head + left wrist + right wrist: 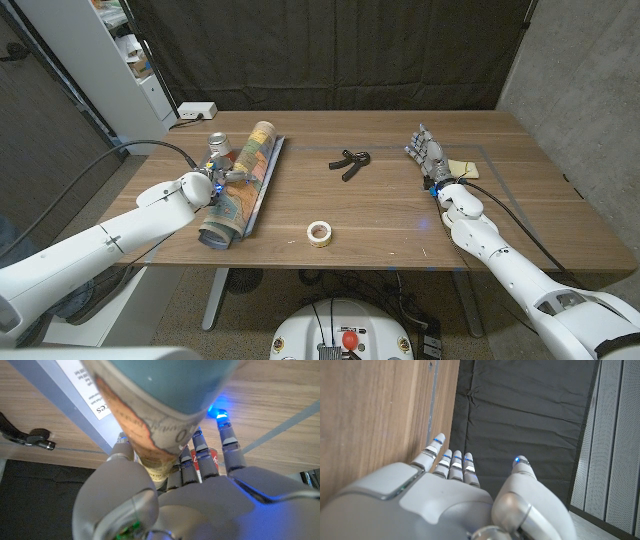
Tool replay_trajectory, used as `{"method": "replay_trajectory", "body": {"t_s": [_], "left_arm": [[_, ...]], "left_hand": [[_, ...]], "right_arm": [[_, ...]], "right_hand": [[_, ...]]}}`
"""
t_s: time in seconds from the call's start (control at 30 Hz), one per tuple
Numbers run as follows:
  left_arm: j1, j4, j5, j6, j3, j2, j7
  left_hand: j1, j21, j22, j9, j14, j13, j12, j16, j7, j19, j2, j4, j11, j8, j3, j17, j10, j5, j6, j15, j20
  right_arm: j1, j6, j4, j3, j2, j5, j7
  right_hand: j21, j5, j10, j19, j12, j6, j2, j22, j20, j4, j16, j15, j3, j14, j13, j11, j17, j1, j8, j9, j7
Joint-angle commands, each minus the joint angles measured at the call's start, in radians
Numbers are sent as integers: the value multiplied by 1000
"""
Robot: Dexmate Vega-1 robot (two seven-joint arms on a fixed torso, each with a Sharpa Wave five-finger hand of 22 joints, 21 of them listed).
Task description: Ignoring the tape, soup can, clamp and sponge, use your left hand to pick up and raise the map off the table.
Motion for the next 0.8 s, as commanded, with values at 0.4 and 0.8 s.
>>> {"method": "replay_trajectory", "body": {"t_s": [0.4,0.8], "left_arm": [[39,-37,-90,49,-65,-22,110],[89,-47,-118,-1,-115,-37,202]], "left_hand": [[126,56,1,9,177,21,43,36,-13,263,109,-7,-3,34,99,2,150,20,149,-46,-140],[173,90,1,12,242,31,60,44,-33,328,133,-15,-39,50,142,1,215,27,214,-87,-180]], "right_arm": [[-21,-3,-39,4,-10,5,-4],[-33,-10,-72,5,-22,0,-18]], "right_hand": [[-1,-4,8,2,1,9,7,3,2,0,6,0,-5,9,3,-1,4,-2,-2,3,-2],[-1,-4,8,3,0,10,7,3,1,-2,6,0,-6,10,3,-1,4,-2,-2,3,-1]]}}
